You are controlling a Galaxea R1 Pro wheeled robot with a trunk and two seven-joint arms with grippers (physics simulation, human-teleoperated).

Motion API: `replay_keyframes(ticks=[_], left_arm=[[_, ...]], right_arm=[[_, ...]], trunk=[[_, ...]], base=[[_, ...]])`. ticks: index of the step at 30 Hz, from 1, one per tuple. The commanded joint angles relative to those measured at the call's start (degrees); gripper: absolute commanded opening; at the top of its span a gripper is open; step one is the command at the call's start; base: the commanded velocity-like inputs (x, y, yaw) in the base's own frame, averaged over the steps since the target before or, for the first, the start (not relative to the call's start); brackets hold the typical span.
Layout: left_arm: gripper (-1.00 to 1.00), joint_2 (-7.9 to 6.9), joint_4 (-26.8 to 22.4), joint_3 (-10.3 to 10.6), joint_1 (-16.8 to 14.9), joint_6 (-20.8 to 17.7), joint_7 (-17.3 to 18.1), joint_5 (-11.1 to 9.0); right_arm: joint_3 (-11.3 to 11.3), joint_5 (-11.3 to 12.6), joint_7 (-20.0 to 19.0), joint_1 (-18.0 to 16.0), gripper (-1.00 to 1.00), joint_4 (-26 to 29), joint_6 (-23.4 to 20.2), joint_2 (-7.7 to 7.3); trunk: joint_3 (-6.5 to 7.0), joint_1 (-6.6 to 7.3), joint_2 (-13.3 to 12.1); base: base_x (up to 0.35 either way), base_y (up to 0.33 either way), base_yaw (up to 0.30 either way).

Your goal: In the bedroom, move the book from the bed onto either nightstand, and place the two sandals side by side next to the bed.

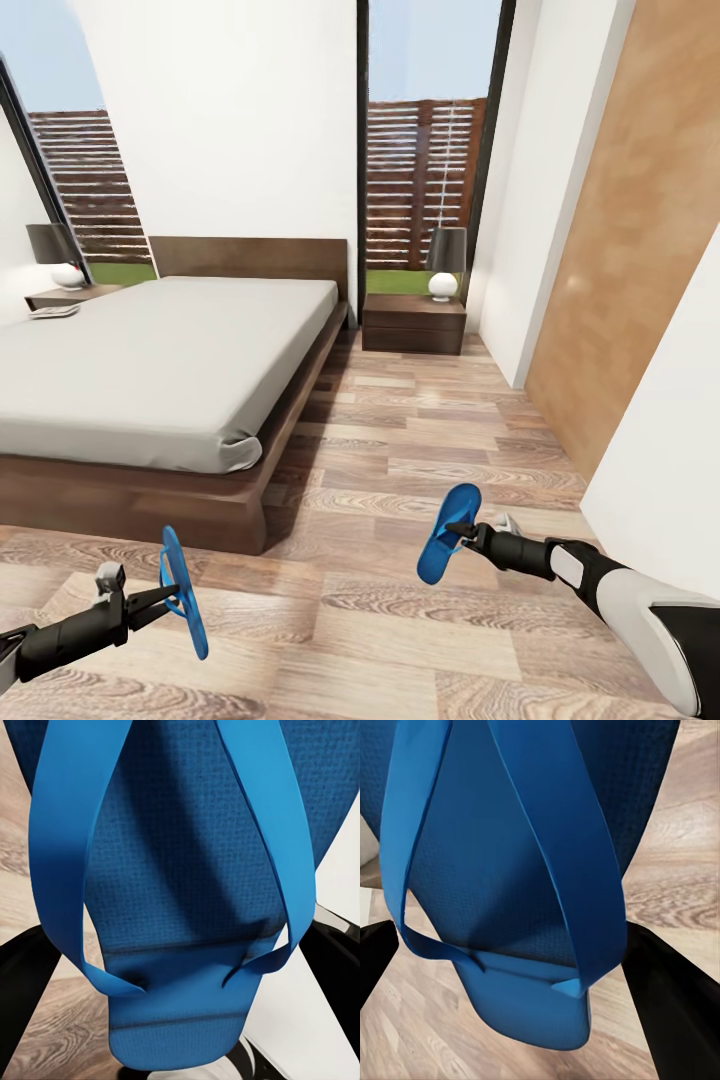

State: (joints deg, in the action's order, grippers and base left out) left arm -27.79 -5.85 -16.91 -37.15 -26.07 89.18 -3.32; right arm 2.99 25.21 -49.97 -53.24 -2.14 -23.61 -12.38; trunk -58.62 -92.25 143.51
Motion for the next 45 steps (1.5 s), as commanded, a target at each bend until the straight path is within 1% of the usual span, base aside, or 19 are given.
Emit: replay_keyframes(ticks=[1,15,27,34,45], left_arm=[[-1.00,0.00,0.04,0.29,-0.03,-0.60,0.20,-0.35],[-1.00,0.23,0.13,0.29,-0.03,-0.48,0.00,-0.46],[-1.00,0.28,0.13,0.29,-0.03,-0.51,0.02,-0.46],[-1.00,0.28,0.13,0.29,-0.03,-0.56,0.02,-0.39],[-1.00,0.28,0.13,0.29,-0.03,-0.56,0.09,-0.37]], right_arm=[[0.35,0.61,0.02,-0.05,-1.00,-0.20,-0.40,-0.01],[0.35,0.93,-0.31,0.45,-1.00,-0.82,-0.01,0.04],[0.35,1.38,-0.16,0.46,-1.00,-0.76,0.22,0.07],[0.36,1.41,-0.15,0.48,-1.00,-0.76,0.25,0.08],[0.40,1.39,-0.15,0.46,-1.00,-0.76,2.66,0.15]], trunk=[[-0.06,0.01,0.02],[-0.06,0.01,0.02],[-0.06,0.01,0.02],[-0.06,0.01,0.02],[-0.06,0.01,0.02]], base=[[0.000,0.000,0.000],[0.007,-0.008,0.000],[0.113,-0.107,0.000],[0.093,-0.028,0.000],[0.033,-0.001,0.013]])
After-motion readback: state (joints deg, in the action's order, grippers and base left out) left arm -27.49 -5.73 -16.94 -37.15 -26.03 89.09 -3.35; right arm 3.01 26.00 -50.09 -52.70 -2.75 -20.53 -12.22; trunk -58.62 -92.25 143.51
